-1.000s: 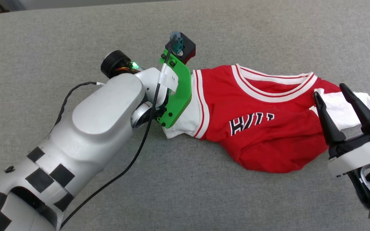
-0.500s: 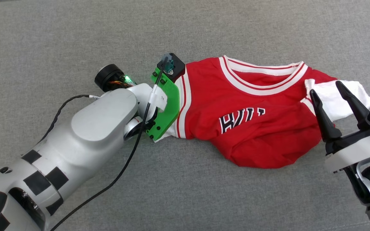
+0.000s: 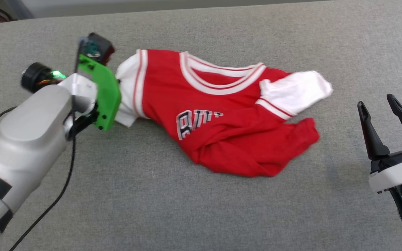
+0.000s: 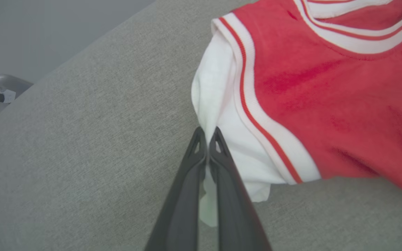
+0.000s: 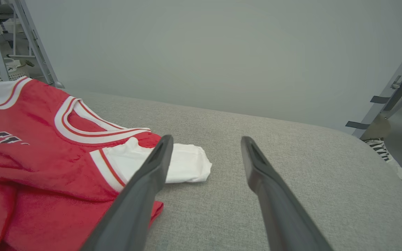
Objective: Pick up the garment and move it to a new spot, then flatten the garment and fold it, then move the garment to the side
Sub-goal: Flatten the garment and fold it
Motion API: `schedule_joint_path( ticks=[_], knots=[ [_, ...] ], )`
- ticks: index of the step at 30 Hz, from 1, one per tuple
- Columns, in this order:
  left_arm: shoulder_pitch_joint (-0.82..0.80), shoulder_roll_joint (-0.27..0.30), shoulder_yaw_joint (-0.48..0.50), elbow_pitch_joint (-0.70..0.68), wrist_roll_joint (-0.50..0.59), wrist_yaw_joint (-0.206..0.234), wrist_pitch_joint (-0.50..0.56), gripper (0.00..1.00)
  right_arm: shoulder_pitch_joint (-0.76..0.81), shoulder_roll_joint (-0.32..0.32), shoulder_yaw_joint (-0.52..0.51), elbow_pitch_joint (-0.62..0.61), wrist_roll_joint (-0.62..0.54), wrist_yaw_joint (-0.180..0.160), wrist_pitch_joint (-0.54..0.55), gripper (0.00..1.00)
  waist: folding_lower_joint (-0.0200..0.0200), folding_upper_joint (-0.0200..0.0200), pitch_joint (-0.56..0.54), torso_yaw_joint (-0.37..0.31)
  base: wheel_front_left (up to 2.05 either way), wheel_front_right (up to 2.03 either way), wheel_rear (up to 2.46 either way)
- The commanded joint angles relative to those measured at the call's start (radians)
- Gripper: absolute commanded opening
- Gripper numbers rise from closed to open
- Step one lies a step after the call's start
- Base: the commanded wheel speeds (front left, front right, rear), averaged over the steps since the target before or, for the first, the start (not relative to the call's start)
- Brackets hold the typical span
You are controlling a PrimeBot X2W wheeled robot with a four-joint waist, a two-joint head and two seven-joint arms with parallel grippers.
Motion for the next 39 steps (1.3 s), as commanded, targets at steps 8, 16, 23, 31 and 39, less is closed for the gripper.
schedule_joint_path(
  ticks=[8, 16, 23, 31, 39],
  knots=[
    [0.124, 0.006, 0.022, 0.127, -0.055, 0.019, -0.070, 0.00, 0.013, 0.001, -0.002, 0.003, -0.011, -0.001, 0.019, 1.00, 0.0000, 0.0000, -0.002, 0.001, 0.00, 0.00, 0.00],
    [0.160, -0.042, 0.083, 0.173, -0.025, 0.088, -0.419, 1.00, -0.037, -0.039, -0.001, -0.022, 0.023, -0.001, 0.048, 1.00, 0.0000, 0.0000, -0.064, 0.024, 0.00, 0.00, 0.00],
    [0.231, -0.044, 0.229, 0.006, 0.059, 0.258, -0.558, 1.00, -0.131, -0.099, -0.014, -0.095, 0.042, -0.001, 0.160, 1.00, 0.0000, 0.0000, -0.119, 0.082, 0.00, 0.00, 0.00],
    [0.533, -0.030, 0.536, -0.416, 0.294, 0.432, -0.559, 1.00, -0.324, -0.225, 0.161, -0.110, 0.212, -0.001, 0.538, 1.00, 0.0000, 0.0000, -0.125, 0.142, 0.00, 0.00, 0.00],
    [0.715, -0.094, 0.678, -0.591, 0.448, 0.444, -0.559, 1.00, -0.544, -0.353, 0.363, -0.002, 0.385, -0.001, 1.029, 1.00, 0.0000, 0.0000, -0.069, 0.203, 0.00, 0.00, 0.00]
  ],
)
